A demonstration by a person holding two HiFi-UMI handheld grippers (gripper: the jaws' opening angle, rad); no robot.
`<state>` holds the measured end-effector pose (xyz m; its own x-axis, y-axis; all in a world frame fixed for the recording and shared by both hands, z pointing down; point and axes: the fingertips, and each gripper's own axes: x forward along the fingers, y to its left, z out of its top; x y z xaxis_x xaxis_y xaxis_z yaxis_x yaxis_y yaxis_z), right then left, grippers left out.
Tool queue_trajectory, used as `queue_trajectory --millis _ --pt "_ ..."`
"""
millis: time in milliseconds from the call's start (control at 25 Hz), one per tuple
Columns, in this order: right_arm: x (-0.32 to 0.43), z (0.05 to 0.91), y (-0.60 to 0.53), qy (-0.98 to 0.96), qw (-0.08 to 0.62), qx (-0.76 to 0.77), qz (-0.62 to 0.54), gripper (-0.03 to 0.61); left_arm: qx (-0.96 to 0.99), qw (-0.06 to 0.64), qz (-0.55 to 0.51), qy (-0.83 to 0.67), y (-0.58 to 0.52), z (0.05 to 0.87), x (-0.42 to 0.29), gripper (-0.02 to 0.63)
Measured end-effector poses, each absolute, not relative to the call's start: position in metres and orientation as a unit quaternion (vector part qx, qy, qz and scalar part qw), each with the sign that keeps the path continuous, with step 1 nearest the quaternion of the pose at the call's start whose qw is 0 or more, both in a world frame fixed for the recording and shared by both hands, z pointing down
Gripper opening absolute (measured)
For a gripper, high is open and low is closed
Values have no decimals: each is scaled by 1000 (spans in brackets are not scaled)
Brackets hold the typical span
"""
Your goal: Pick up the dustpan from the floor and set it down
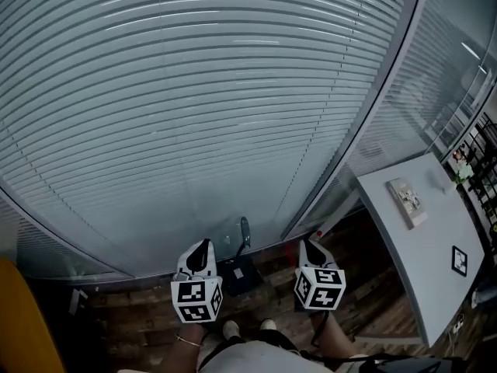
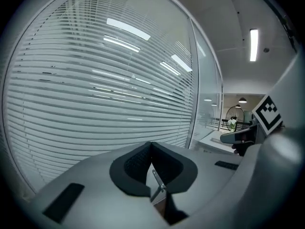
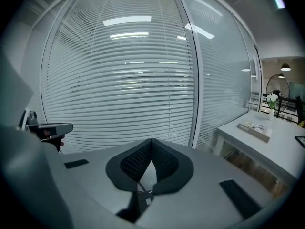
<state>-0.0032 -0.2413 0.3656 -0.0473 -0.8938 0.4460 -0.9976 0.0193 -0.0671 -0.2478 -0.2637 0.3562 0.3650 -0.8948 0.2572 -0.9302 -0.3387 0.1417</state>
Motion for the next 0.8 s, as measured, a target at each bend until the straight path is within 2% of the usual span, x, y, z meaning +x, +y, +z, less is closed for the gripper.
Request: queue_trajectory --millis 400,800 --pt "12 396 -257 -703 158 659 214 32 801 156 93 -570 -272 379 -234 18" --pt "5 482 -241 -726 197 609 253 32 779 206 132 -578 -251 460 -216 18"
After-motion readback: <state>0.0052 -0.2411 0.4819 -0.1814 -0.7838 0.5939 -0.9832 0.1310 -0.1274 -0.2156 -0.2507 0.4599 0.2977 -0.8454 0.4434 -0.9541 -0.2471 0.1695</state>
